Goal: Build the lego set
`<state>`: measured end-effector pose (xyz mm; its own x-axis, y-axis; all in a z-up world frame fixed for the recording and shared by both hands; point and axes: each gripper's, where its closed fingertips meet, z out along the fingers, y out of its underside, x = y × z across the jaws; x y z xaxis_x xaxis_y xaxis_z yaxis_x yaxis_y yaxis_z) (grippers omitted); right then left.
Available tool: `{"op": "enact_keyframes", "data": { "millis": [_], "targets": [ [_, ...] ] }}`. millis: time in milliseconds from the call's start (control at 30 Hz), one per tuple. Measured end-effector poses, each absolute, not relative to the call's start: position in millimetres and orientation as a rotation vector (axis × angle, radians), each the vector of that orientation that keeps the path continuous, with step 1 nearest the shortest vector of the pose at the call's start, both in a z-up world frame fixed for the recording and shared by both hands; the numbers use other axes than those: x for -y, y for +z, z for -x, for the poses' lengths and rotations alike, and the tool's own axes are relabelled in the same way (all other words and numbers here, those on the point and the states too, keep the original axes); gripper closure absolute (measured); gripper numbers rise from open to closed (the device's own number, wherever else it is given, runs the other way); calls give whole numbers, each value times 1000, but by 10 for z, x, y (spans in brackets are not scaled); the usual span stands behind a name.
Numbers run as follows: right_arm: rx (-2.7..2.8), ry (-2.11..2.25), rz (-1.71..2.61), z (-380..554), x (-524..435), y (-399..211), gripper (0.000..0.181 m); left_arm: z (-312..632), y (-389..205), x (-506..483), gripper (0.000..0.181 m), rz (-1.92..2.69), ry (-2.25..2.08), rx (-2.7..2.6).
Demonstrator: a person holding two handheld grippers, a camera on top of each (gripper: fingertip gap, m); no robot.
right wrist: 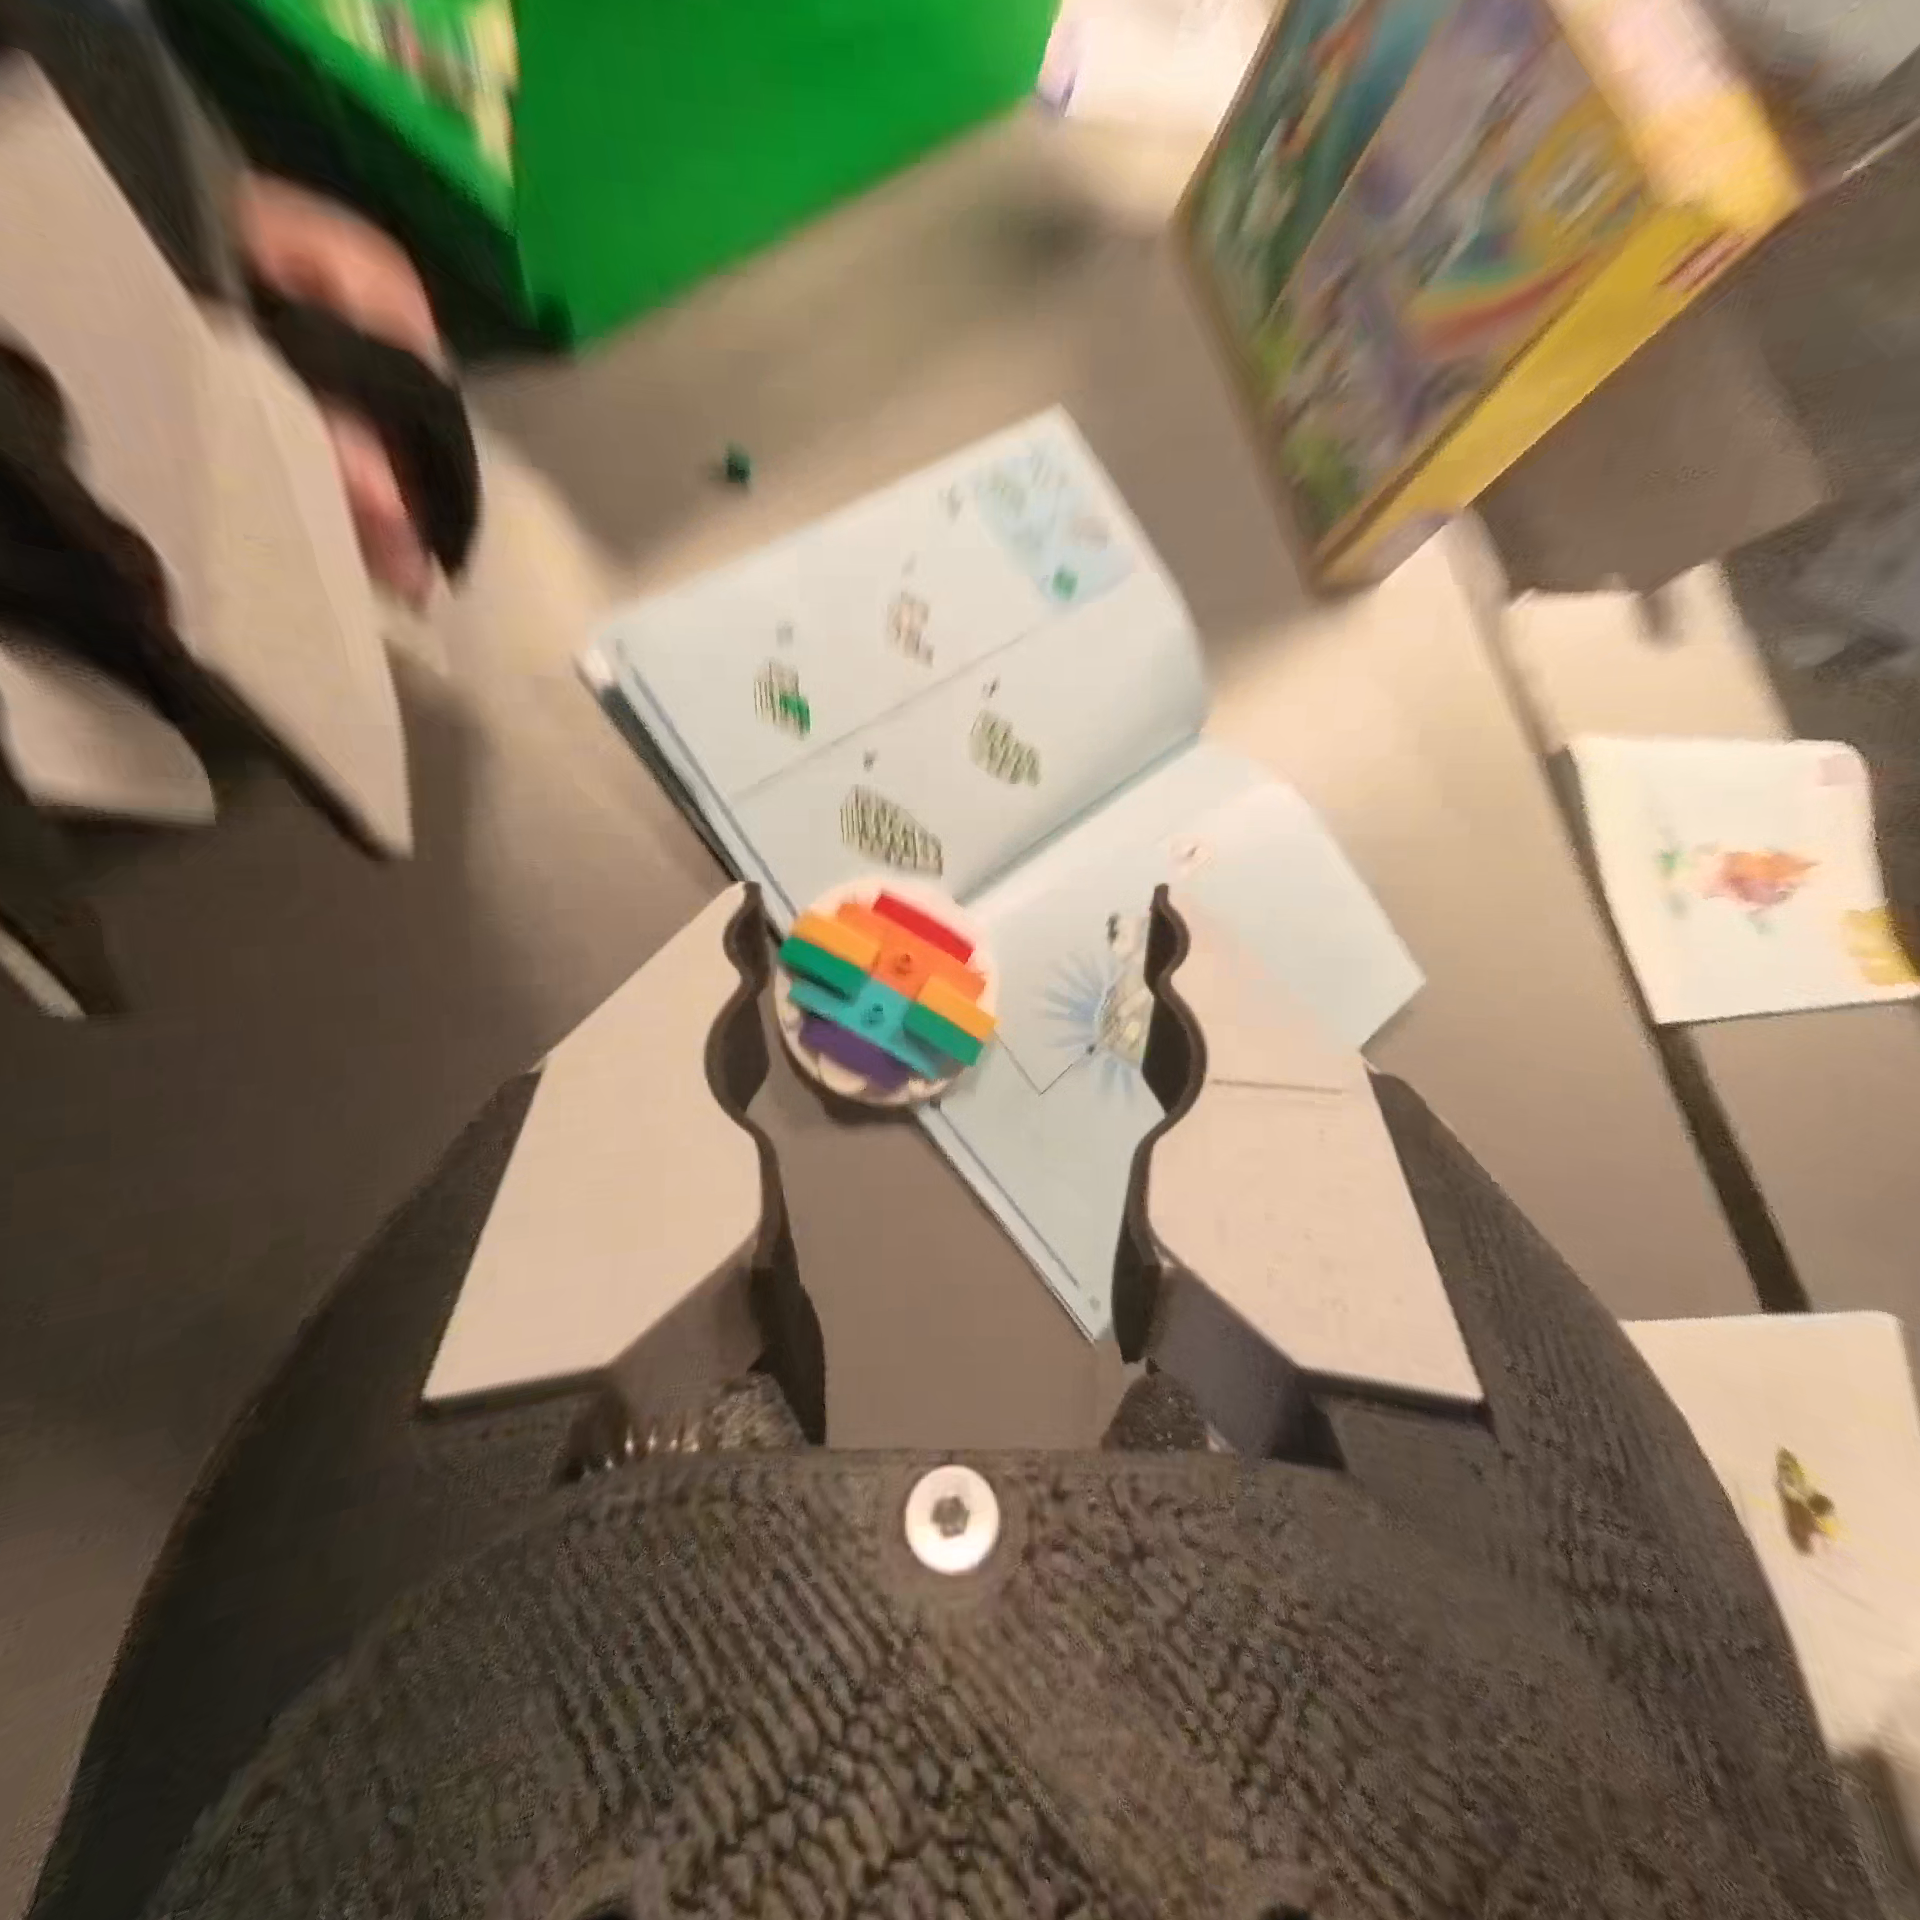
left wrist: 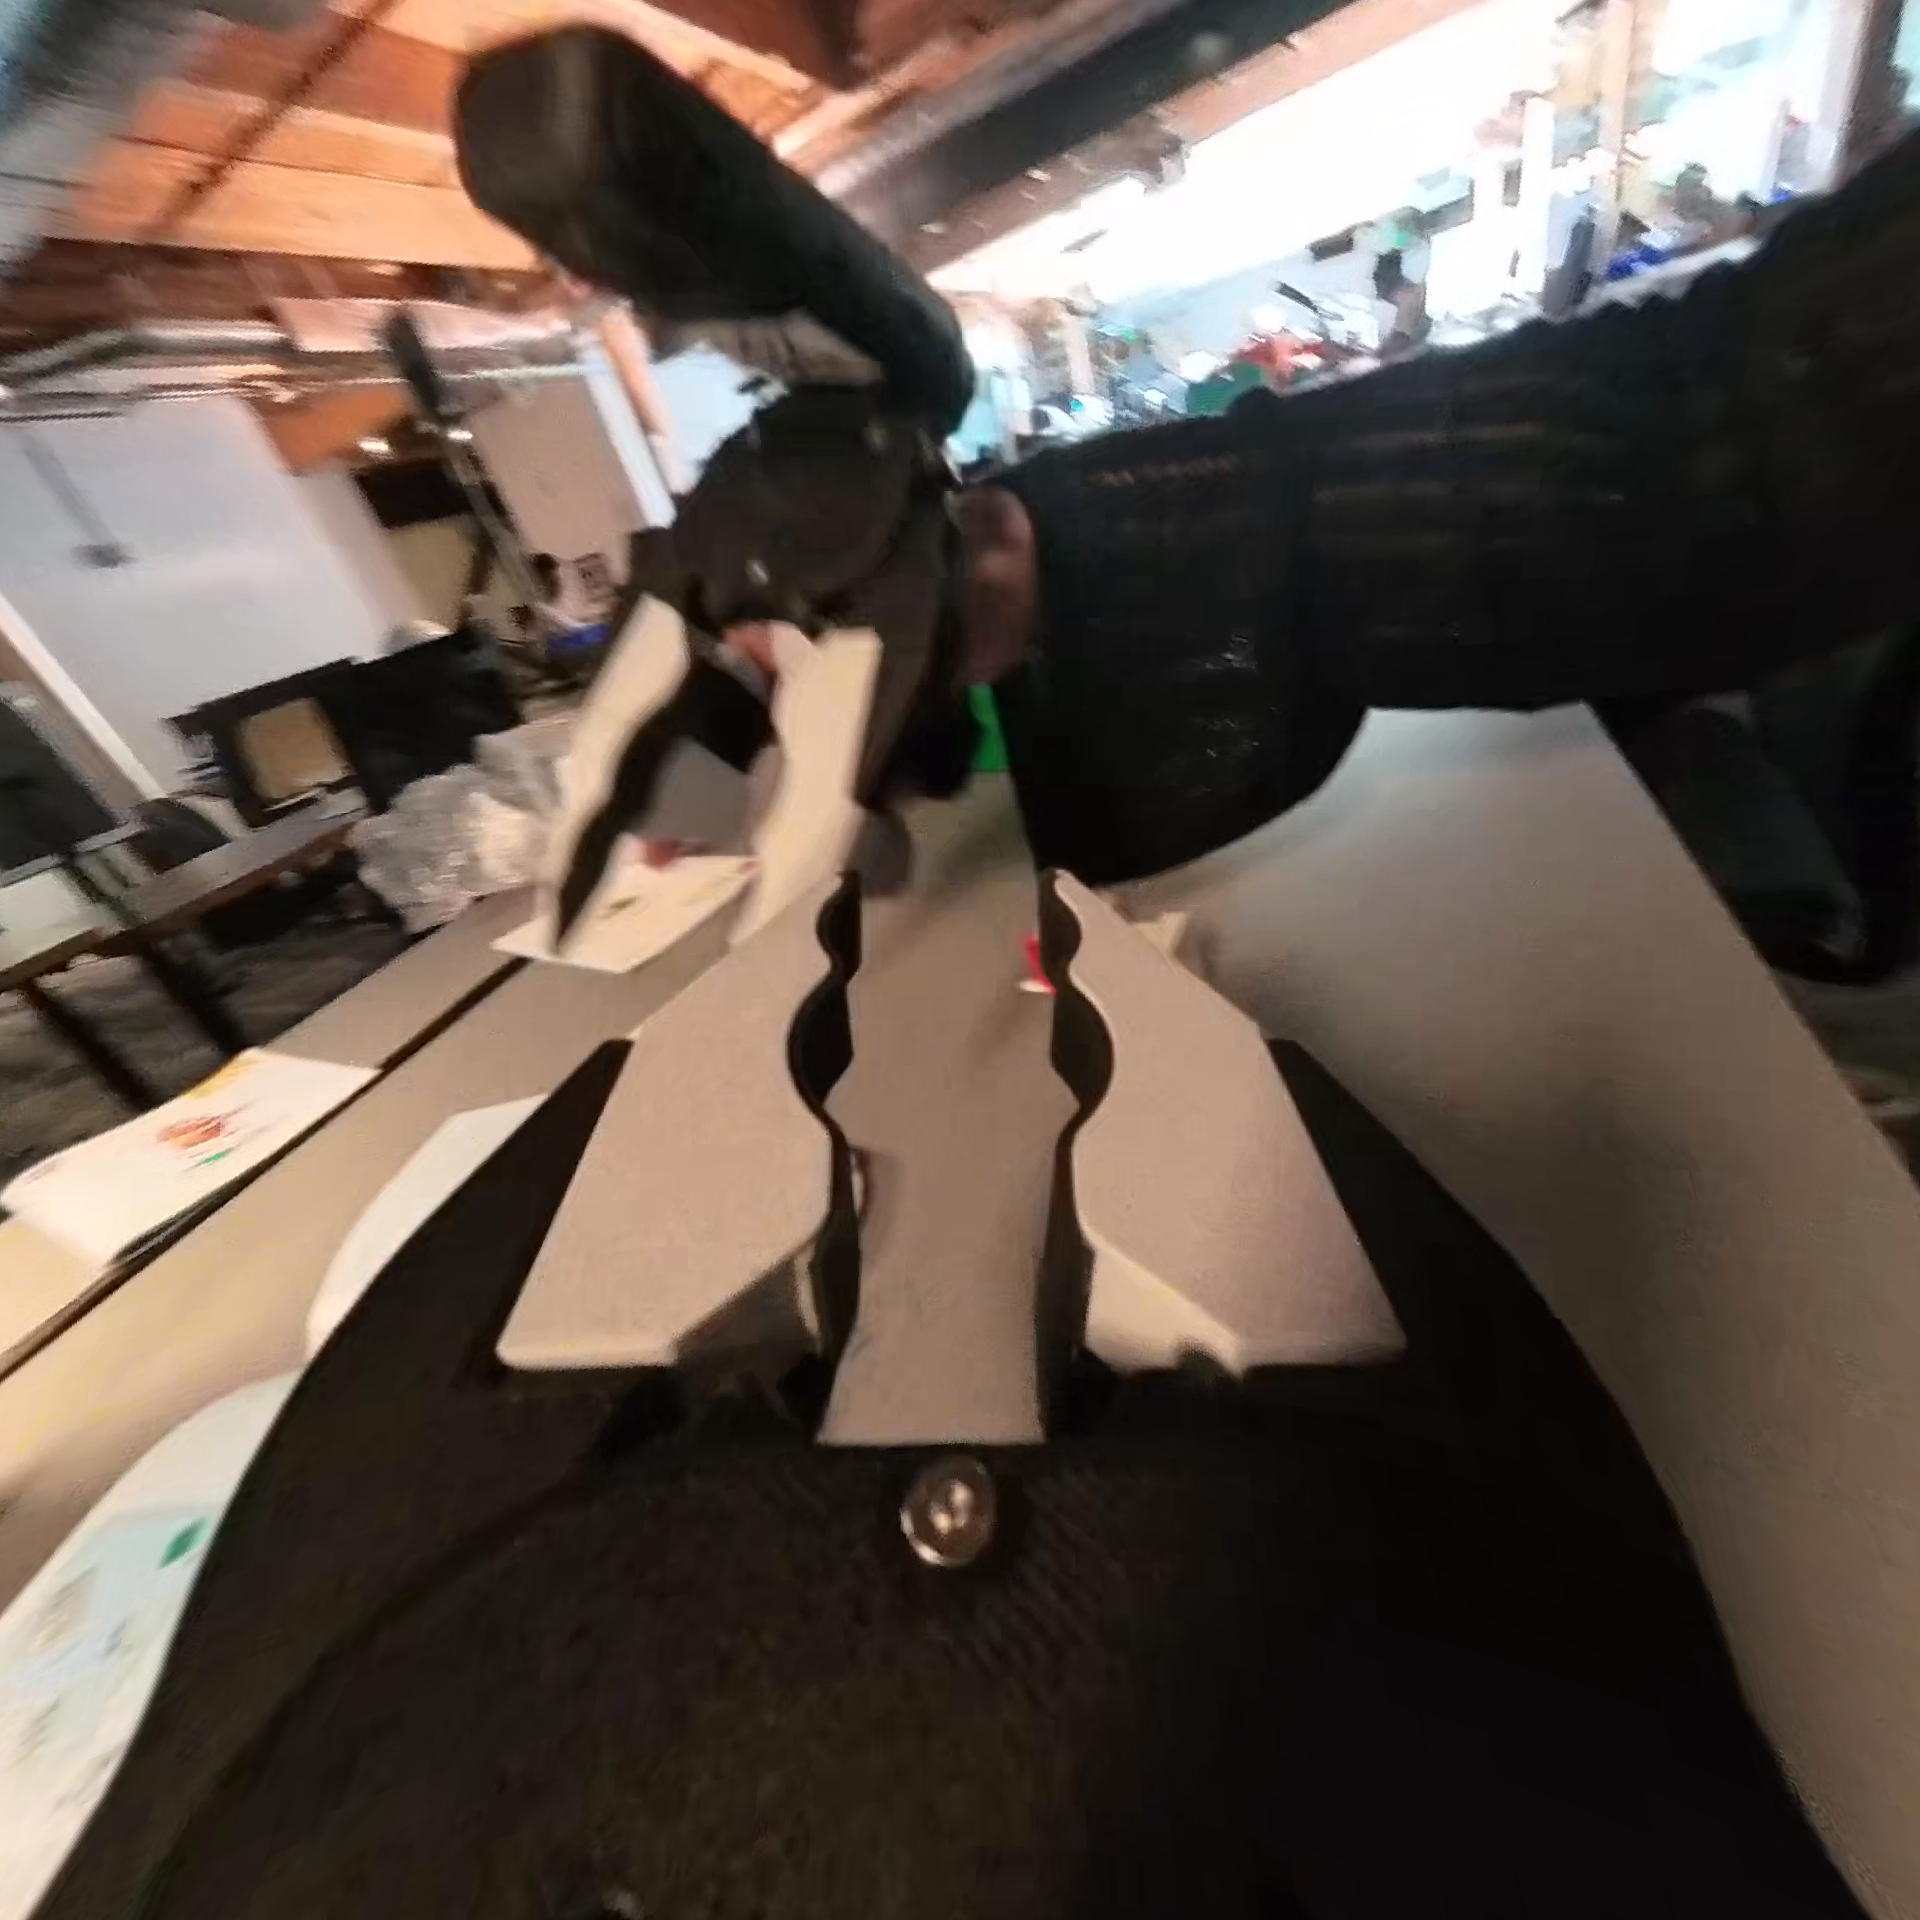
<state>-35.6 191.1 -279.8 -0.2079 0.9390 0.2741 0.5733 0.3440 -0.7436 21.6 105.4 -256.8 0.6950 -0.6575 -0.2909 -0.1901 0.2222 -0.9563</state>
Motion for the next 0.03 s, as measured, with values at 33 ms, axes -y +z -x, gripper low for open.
{"op": "enact_keyframes", "data": {
  "millis": [33],
  "targets": [
    [1786, 708, 1271, 305, -1908, -2631, 110, -316, -2618, -1003, 146, 1331, -388, -836]
  ]
}}
